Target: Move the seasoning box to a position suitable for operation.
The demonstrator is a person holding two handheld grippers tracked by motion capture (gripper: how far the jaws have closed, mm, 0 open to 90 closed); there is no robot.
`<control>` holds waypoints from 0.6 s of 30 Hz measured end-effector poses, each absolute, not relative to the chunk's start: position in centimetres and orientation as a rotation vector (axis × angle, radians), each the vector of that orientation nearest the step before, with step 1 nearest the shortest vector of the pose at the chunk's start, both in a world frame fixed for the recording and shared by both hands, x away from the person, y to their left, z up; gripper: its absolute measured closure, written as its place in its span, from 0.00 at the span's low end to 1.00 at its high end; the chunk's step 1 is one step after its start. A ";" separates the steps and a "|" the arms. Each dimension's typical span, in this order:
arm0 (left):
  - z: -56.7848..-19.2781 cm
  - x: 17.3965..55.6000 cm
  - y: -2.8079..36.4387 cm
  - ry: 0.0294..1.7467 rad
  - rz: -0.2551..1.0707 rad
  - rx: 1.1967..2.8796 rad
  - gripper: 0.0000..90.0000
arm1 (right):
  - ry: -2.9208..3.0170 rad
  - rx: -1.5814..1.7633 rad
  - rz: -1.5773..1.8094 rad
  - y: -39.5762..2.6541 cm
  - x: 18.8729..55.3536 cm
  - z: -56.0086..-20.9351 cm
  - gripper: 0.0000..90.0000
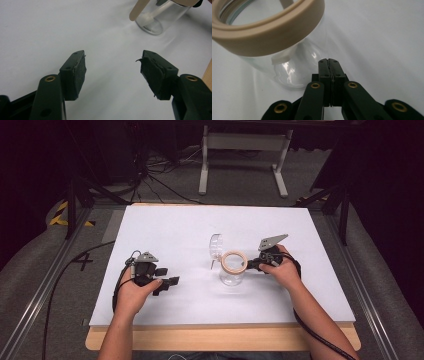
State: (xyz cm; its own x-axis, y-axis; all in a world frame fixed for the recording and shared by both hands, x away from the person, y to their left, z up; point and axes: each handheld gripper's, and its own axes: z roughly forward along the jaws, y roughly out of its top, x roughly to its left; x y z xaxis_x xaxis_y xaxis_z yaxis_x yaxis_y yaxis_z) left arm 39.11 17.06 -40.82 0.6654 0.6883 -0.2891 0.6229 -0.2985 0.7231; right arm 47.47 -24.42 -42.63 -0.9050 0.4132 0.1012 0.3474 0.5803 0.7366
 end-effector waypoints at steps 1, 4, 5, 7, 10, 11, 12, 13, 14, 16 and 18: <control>-40.8 39.1 17.1 1.016 0.095 2.008 0.42 | 2.720 0.656 1.240 -24.4 47.5 -42.6 1.00; -40.8 39.5 16.5 1.003 0.078 2.013 0.41 | 2.738 0.638 1.223 -24.3 46.7 -42.5 1.00; -40.8 39.7 16.5 0.995 0.077 2.020 0.41 | 2.743 0.630 1.216 -24.2 46.4 -42.5 1.00; -40.7 40.0 16.2 0.990 0.075 2.017 0.41 | 2.751 0.611 1.205 -24.0 46.0 -42.4 1.00; -40.8 40.4 15.8 0.979 0.057 2.011 0.41 | 2.765 0.588 1.187 -23.7 45.3 -42.3 1.00; -40.8 40.5 15.7 0.972 0.054 2.011 0.41 | 2.772 0.578 1.184 -23.6 45.1 -42.3 1.00; -40.9 40.7 15.6 0.972 0.047 2.010 0.41 | 2.778 0.573 1.179 -23.5 44.9 -42.3 1.00; -40.9 40.8 15.4 0.975 0.049 2.008 0.41 | 2.787 0.560 1.171 -23.3 44.6 -42.2 1.00; -40.9 40.9 15.4 0.972 0.050 2.010 0.41 | 2.792 0.550 1.169 -23.1 44.4 -42.2 1.00; -40.9 41.0 15.2 0.969 0.045 2.008 0.41 | 2.801 0.531 1.161 -22.8 44.0 -42.1 1.00; -40.9 41.2 15.2 0.962 0.046 1.999 0.41 | 2.812 0.506 1.154 -22.4 43.5 -42.0 1.00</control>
